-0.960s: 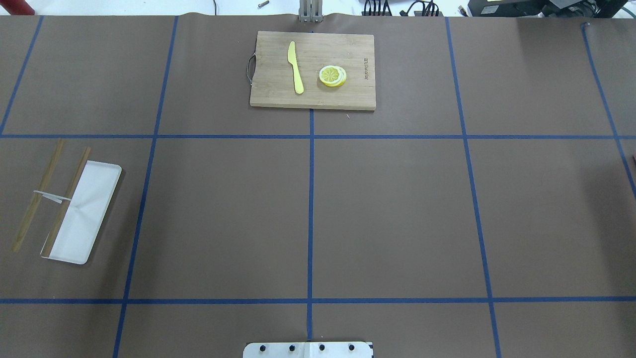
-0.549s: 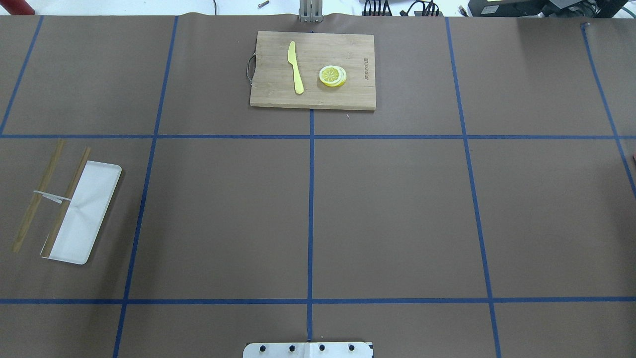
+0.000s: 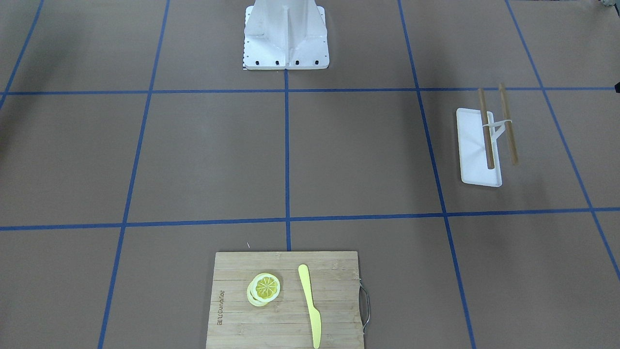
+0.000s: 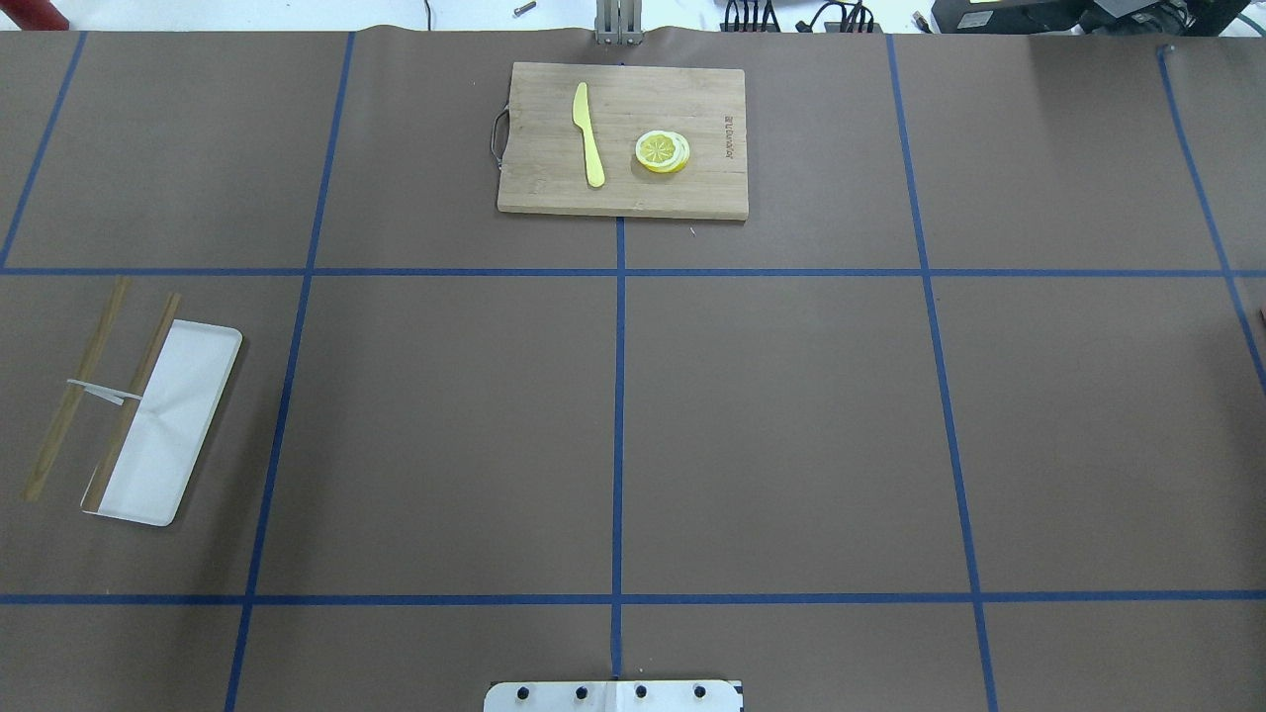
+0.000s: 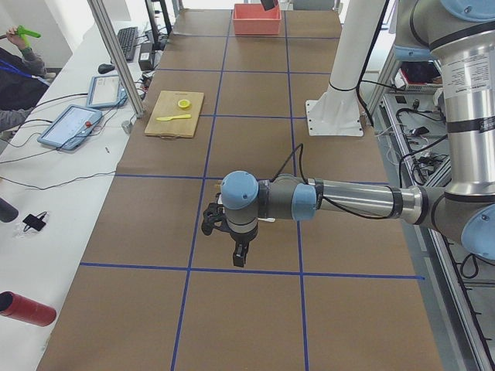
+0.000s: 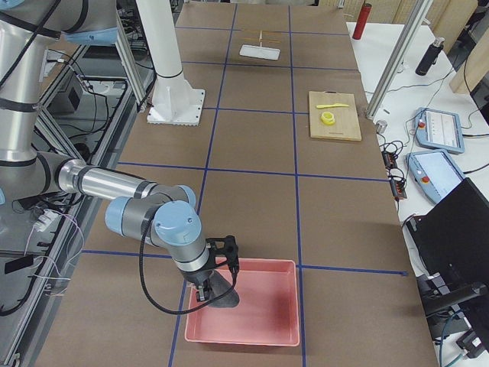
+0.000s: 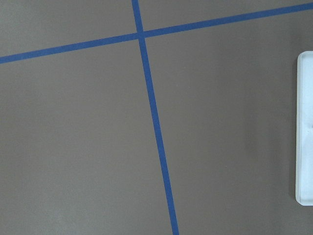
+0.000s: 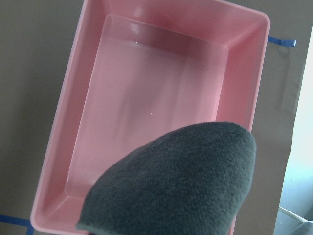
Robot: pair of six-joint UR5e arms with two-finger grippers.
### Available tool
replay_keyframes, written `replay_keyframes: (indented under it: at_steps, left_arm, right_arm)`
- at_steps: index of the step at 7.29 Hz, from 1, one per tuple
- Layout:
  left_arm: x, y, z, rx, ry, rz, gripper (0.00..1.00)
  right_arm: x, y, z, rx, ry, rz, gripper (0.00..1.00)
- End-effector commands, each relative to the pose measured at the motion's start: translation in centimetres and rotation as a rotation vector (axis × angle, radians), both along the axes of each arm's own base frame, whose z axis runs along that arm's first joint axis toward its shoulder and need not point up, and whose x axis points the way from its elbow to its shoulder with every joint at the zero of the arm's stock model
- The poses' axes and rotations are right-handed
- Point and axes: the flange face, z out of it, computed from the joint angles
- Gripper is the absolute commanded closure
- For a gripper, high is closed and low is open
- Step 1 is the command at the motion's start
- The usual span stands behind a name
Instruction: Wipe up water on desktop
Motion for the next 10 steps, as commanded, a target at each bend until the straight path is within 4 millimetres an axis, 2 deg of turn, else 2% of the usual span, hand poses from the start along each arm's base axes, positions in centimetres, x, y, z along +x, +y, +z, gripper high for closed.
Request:
replay_keyframes:
  at_steps: [1, 2, 3, 5, 7, 8, 9, 10]
  left_arm:
    - [0.0, 0.0, 0.1, -0.002, 0.0, 0.0, 0.01]
    - [0.0, 0.0, 0.1, -0.002, 0.0, 0.0, 0.01]
    - [0.0, 0.1, 0.2, -0.006, 0.0, 0.0, 0.01]
    - [0.0, 0.1, 0.2, -0.006, 0.0, 0.0, 0.01]
    - [0.0, 0.2, 0.3, -0.01, 0.0, 0.0, 0.01]
    - [0.0, 0.2, 0.4, -0.013, 0.0, 0.0, 0.01]
    - [0.0, 0.2, 0.5, -0.014, 0.0, 0.0, 0.01]
    - [0.0, 0.2, 0.8, -0.02, -0.001, 0.0, 0.01]
  right_arm:
    - [-0.3, -1.1, -0.8, 0.003, -0.044, 0.027, 0.0]
    - [-0.5, -2.1, -1.8, -0.035, -0.078, 0.102, 0.01]
    - [-1.4, -4.2, -4.3, -0.082, -0.093, 0.191, 0.02]
    - [-6.5, -9.7, -10.2, -0.15, -0.121, 0.271, 0.02]
    - [-12.4, -13.8, -13.2, -0.176, -0.124, 0.237, 0.02]
    - [-14.4, -14.2, -13.3, -0.188, -0.119, 0.211, 0.0]
    - [-14.6, -14.0, -13.5, -0.161, -0.126, 0.195, 0.0]
    - [-14.5, -12.6, -12.1, -0.163, -0.125, 0.191, 0.0]
